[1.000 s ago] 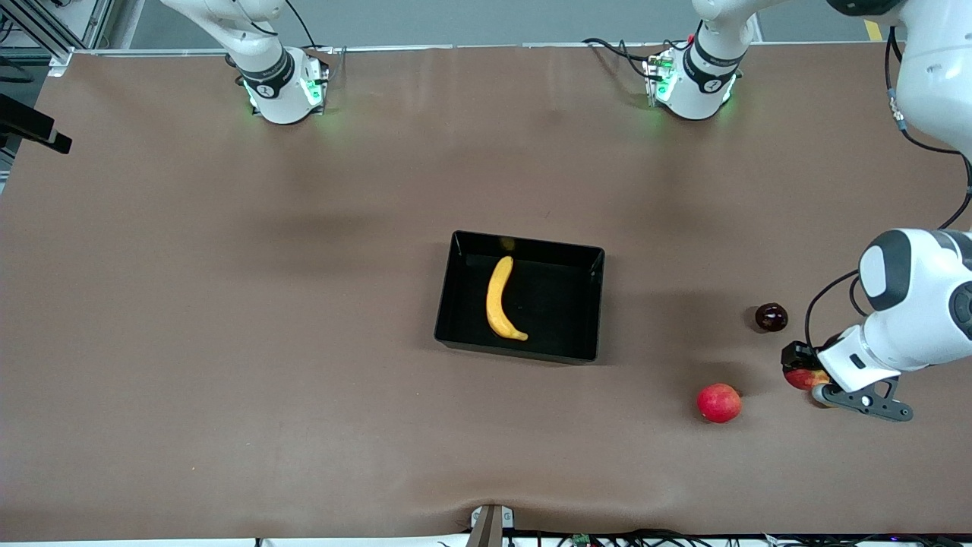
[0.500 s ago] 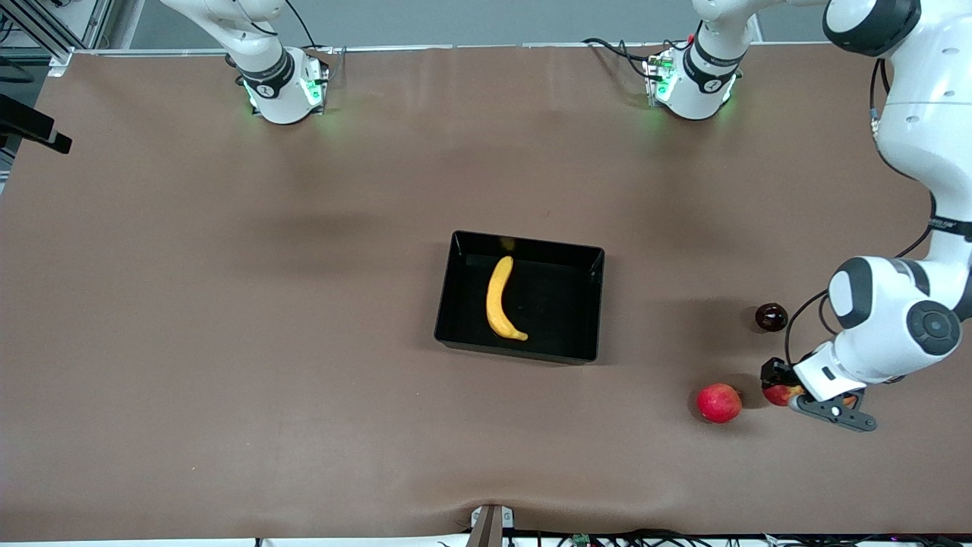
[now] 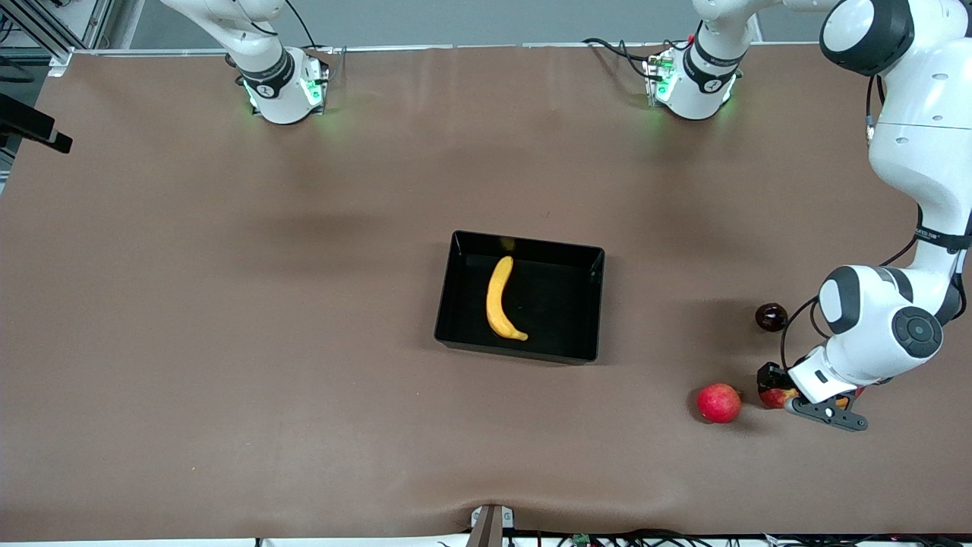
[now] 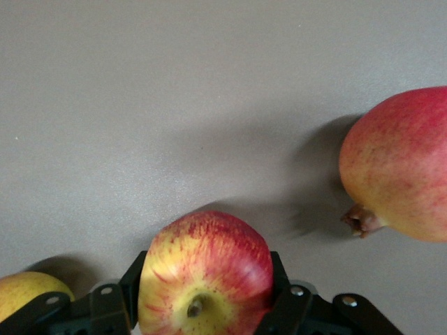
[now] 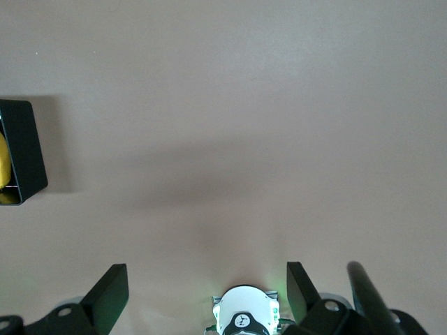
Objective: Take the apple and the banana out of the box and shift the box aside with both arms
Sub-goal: 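Lower the apple beside the red fruit and open the left gripper, then move the left gripper back into the tray and grasp the banana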
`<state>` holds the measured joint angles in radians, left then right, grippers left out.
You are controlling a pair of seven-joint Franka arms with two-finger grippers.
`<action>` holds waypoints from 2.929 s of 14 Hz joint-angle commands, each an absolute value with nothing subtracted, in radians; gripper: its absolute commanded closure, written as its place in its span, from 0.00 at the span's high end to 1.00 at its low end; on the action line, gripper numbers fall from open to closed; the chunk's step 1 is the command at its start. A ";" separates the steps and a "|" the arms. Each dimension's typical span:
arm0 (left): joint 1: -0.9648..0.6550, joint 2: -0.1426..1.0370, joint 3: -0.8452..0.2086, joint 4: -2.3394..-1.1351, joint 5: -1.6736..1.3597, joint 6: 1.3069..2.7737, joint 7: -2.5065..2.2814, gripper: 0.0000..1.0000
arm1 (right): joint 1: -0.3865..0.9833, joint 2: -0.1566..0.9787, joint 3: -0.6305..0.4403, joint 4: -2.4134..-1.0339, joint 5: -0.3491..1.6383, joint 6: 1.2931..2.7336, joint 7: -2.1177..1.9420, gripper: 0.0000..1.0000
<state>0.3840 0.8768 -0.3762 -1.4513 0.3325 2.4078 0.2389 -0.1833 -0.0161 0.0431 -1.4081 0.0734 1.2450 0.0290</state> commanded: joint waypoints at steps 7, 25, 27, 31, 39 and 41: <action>0.383 0.749 -0.431 -1.445 0.341 2.291 0.151 1.00 | -0.212 -0.017 0.058 -1.408 0.094 1.239 0.018 1.00; -0.197 0.770 -0.577 -1.442 0.476 2.261 -0.762 1.00 | -0.227 -0.015 0.058 -1.407 0.107 1.239 0.018 1.00; -0.325 0.787 -0.476 -1.425 0.472 2.272 -0.830 1.00 | -0.229 -0.015 0.058 -1.407 0.107 1.239 0.018 1.00; -0.411 0.863 -0.420 -1.416 0.465 2.373 -0.891 1.00 | -0.227 -0.015 0.058 -1.407 0.107 1.239 0.018 1.00; -0.440 0.943 -0.419 -1.416 0.474 2.439 -0.910 0.68 | -0.229 -0.015 0.058 -1.407 0.107 1.239 0.018 1.00; -0.448 0.945 -0.408 -1.416 0.489 2.439 -0.893 0.08 | -0.229 -0.015 0.058 -1.407 0.107 1.238 0.018 1.00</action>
<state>-0.4296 0.9278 -0.4245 -1.4418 0.4541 2.4272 -0.8842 -0.2007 -0.0152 0.0430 -1.4087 0.0910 1.2442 0.0290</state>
